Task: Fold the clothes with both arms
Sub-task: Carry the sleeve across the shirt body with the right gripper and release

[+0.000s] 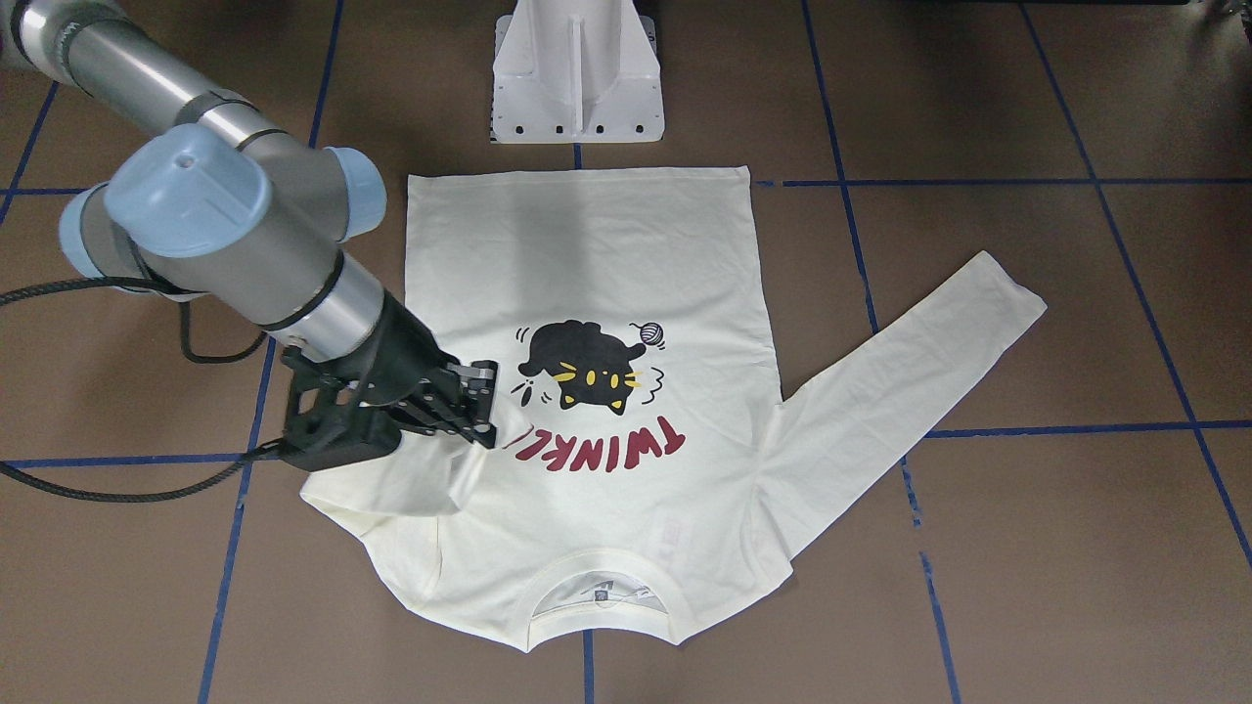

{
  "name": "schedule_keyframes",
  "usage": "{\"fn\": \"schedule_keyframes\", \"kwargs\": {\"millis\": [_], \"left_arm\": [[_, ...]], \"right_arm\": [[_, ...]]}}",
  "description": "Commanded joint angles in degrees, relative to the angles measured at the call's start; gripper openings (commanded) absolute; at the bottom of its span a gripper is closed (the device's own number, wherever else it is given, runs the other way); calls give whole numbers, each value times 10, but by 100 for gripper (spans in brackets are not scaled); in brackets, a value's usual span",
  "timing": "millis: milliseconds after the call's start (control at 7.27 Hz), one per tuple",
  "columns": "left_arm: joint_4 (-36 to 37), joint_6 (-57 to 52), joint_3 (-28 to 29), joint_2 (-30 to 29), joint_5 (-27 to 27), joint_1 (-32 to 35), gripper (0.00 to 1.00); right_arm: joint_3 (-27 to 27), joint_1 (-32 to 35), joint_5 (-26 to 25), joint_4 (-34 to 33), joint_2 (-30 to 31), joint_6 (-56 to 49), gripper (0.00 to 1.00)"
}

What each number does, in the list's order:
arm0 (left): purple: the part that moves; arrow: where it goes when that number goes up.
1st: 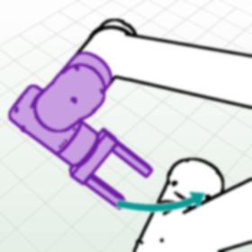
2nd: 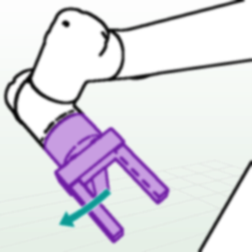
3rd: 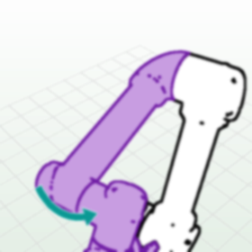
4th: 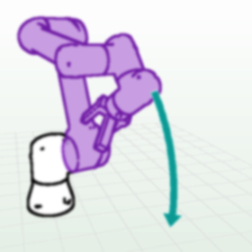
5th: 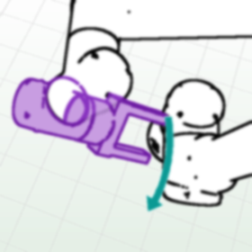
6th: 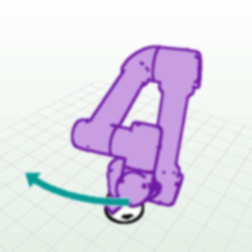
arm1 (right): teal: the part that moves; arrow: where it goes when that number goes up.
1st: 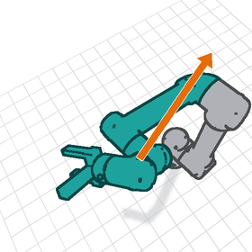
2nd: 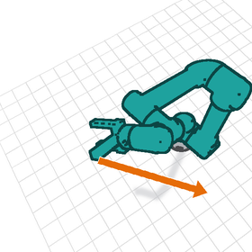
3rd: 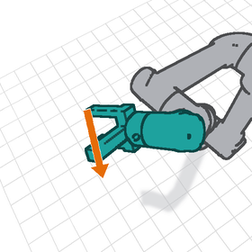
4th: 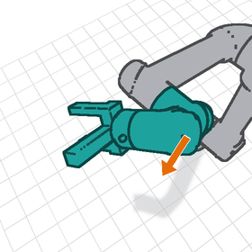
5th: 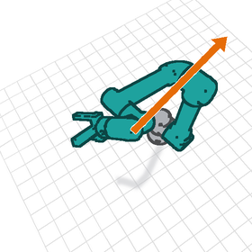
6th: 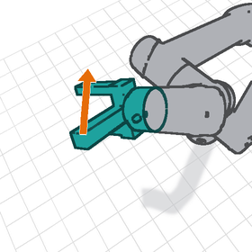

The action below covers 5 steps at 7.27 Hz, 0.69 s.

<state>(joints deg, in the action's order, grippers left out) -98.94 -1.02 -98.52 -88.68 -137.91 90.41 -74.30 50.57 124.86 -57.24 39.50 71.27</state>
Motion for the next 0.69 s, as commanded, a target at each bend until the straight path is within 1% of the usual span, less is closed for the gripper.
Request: {"fn": "schedule_keyframes", "kwargs": {"millis": [0, 138, 275, 413, 550], "left_arm": [[0, 0, 0, 1, 0, 0, 100], [0, 0, 0, 2, 0, 0, 100], [0, 0, 1, 2, 0, 0, 100], [-1, 0, 4, 3, 0, 0, 100], [-1, 0, 7, 3, 0, -1, 100]], "right_arm": [[160, -40, -15, 2, -165, 0, 0], [185, -96, -82, 1, -178, -1, 0], [212, -147, -138, 2, -177, -3, 0], [216, -166, -147, 5, -176, -3, 0], [216, -171, -150, 27, -178, -3, 0]]}}
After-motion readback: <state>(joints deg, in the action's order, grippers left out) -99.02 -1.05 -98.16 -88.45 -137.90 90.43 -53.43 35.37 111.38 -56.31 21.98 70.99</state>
